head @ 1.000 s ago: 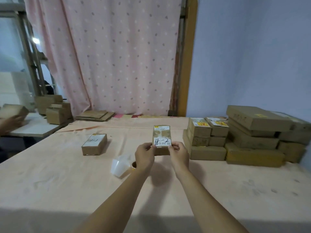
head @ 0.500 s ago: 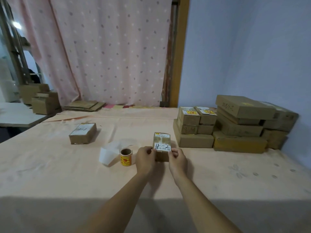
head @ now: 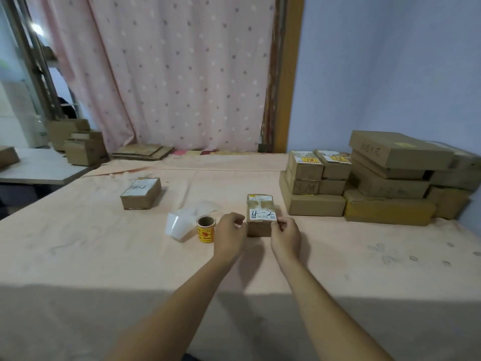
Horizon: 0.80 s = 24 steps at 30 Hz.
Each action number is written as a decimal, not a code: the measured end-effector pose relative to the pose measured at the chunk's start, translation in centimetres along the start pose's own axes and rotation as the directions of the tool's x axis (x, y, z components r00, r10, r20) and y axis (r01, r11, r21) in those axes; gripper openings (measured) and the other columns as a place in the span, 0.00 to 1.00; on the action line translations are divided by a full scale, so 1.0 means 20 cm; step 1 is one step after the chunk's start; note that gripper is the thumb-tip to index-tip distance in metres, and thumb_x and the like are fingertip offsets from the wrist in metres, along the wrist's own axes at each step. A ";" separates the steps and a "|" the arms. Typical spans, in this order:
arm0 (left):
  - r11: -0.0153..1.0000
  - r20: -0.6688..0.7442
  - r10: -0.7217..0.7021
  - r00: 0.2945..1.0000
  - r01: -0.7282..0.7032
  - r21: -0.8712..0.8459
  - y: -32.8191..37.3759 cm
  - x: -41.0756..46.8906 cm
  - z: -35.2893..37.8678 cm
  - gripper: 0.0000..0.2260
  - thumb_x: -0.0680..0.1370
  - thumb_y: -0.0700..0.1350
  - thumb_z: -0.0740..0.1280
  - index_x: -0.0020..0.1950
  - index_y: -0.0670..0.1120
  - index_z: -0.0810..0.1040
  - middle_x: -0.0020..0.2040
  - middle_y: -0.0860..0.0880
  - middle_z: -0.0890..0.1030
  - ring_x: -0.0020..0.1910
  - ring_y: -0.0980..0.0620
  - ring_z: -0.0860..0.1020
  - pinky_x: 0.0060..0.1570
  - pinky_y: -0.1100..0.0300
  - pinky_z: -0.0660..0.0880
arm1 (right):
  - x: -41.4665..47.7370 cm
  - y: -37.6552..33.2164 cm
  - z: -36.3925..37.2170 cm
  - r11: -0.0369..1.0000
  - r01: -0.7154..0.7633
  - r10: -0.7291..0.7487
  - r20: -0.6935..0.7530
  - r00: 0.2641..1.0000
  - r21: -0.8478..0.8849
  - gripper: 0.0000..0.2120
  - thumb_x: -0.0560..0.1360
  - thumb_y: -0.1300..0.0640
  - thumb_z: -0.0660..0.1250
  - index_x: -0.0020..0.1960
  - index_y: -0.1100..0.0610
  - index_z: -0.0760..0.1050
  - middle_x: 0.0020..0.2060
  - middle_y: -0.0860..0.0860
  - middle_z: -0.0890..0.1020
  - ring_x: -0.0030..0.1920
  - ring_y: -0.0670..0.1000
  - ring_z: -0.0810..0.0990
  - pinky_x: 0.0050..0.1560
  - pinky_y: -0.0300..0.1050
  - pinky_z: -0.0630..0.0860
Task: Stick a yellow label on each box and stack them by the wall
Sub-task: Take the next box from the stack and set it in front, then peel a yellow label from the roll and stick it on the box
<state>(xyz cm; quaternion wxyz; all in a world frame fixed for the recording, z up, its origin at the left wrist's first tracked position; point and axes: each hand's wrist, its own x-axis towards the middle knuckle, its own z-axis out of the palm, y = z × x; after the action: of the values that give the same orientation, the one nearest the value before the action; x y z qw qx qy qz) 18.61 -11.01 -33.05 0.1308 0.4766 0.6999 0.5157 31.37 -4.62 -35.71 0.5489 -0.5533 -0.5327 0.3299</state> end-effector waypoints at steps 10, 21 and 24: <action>0.988 0.079 0.121 0.990 -0.127 0.083 0.01 0.10 -0.38 0.06 0.76 0.41 0.67 0.47 0.48 0.84 0.46 0.55 0.83 0.45 0.55 0.80 0.46 0.60 0.75 | -0.17 -0.16 0.12 0.903 0.420 -0.418 0.043 0.908 -0.090 0.09 0.74 0.66 0.66 0.51 0.56 0.79 0.52 0.48 0.77 0.56 0.53 0.77 0.57 0.49 0.74; 0.629 0.350 0.409 0.843 -0.539 0.560 -0.22 0.14 -0.63 0.18 0.71 0.33 0.69 0.59 0.47 0.83 0.53 0.48 0.82 0.51 0.44 0.78 0.46 0.51 0.75 | -0.35 -0.19 0.33 0.873 0.456 -0.324 0.490 0.809 -0.175 0.02 0.74 0.52 0.67 0.45 0.50 0.76 0.44 0.44 0.79 0.43 0.45 0.78 0.47 0.50 0.78; 0.536 0.373 0.511 0.774 -0.627 0.565 -0.25 0.17 -0.62 0.18 0.63 0.33 0.76 0.50 0.47 0.85 0.44 0.47 0.80 0.39 0.43 0.78 0.32 0.54 0.74 | -0.37 -0.16 0.34 0.871 0.447 -0.293 0.517 0.804 -0.202 0.06 0.72 0.48 0.65 0.46 0.49 0.75 0.47 0.43 0.79 0.46 0.48 0.80 0.48 0.52 0.79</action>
<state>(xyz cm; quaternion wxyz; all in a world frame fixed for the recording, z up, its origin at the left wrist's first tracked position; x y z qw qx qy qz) 5.89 -15.71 -30.92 -0.1657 0.7324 0.6276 0.2057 22.55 -10.52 -35.60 0.3619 -0.4202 -0.7937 0.2500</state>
